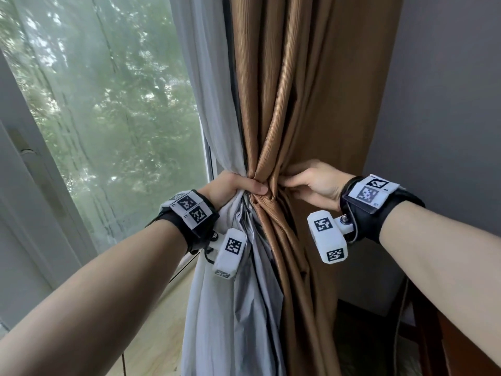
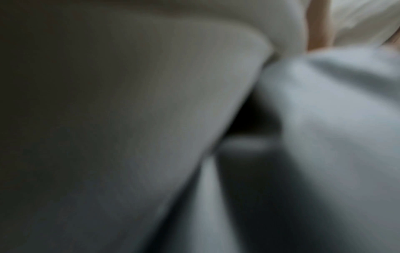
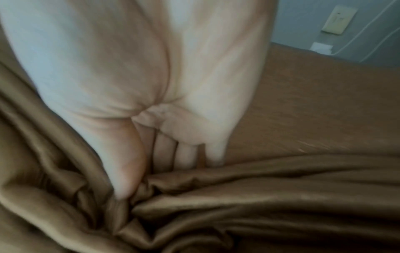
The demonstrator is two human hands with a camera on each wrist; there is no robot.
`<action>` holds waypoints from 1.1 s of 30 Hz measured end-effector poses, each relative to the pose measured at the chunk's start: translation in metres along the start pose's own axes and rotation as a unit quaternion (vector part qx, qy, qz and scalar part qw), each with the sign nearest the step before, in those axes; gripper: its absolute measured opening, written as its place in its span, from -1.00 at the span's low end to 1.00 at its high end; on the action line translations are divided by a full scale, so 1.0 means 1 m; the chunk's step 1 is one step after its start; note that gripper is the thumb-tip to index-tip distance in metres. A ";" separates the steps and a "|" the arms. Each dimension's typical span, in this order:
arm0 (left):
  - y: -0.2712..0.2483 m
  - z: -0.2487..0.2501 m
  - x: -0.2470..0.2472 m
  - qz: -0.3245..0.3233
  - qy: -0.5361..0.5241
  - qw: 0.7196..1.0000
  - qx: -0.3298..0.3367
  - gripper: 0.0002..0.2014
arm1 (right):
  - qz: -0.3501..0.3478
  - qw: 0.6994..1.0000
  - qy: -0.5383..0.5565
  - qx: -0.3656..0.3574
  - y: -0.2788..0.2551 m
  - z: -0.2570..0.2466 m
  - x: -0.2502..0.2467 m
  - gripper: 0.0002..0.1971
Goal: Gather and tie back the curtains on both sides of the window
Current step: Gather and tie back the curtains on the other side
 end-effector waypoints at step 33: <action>0.008 0.004 -0.005 0.034 0.012 0.998 0.045 -0.22 | 0.169 0.985 -0.034 -0.002 0.018 0.019 -0.043 -0.58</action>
Point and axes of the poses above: each hand's wrist, its own y-axis towards the middle knuckle, its own x-axis out of the palm, z = x × y, the point moved 8 cm from there along y, towards the middle knuckle, and after that the axes turned 4 degrees about x, right-handed, at the moved point
